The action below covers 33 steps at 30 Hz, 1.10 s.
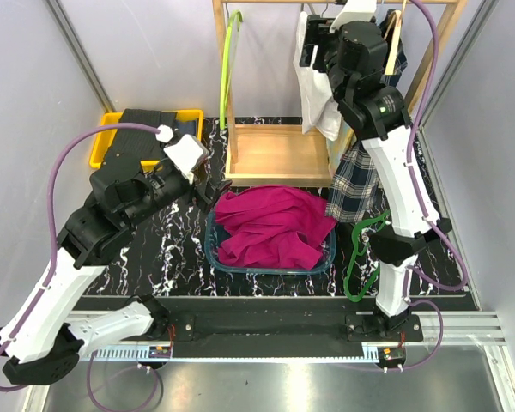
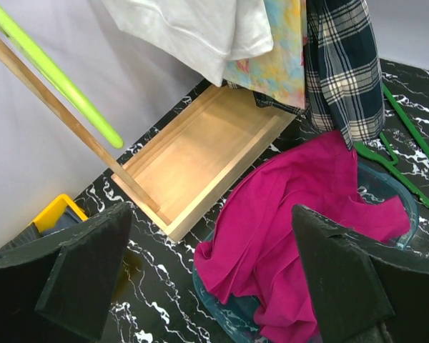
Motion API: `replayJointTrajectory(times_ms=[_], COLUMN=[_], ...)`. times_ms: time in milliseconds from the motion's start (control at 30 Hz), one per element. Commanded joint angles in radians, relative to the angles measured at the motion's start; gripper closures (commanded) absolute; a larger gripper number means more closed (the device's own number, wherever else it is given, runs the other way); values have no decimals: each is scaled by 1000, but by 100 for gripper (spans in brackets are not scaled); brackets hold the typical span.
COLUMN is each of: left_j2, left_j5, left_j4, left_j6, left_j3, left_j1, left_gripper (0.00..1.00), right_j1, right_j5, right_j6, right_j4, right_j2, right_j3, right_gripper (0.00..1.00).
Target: Remove the skirt from the hanger
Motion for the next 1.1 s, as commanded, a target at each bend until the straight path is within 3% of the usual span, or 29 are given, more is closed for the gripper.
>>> replayJointTrajectory(times_ms=[0, 300, 633, 733, 767, 900, 1000, 1067], left_j2=[-21, -19, -30, -33, -33, -41, -45, -48], left_j5=[-22, -26, -38, -43, -45, -54, -54, -54], left_j4=[28, 34, 41, 46, 45, 44, 45, 46], left_j6=[-7, -18, -13, -7, -6, -1, -3, -6], left_j3=[-18, -7, -18, -21, -22, -29, -35, -42], left_j1=[3, 3, 4, 4, 4, 3, 4, 4], left_gripper=[1, 1, 1, 1, 1, 1, 1, 1], right_j1=[-26, -97, -128, -131, -131, -132, -132, -132], right_j5=[-78, -178, -233, -235, -235, -218, -213, -215], right_j6=[-12, 122, 166, 183, 186, 186, 175, 162], right_j4=[68, 48, 8, 2, 2, 2, 5, 16], right_j2=[5, 46, 135, 142, 142, 143, 139, 132], right_j3=[71, -16, 42, 33, 28, 34, 37, 45], right_gripper=[20, 23, 31, 45, 57, 85, 98, 100])
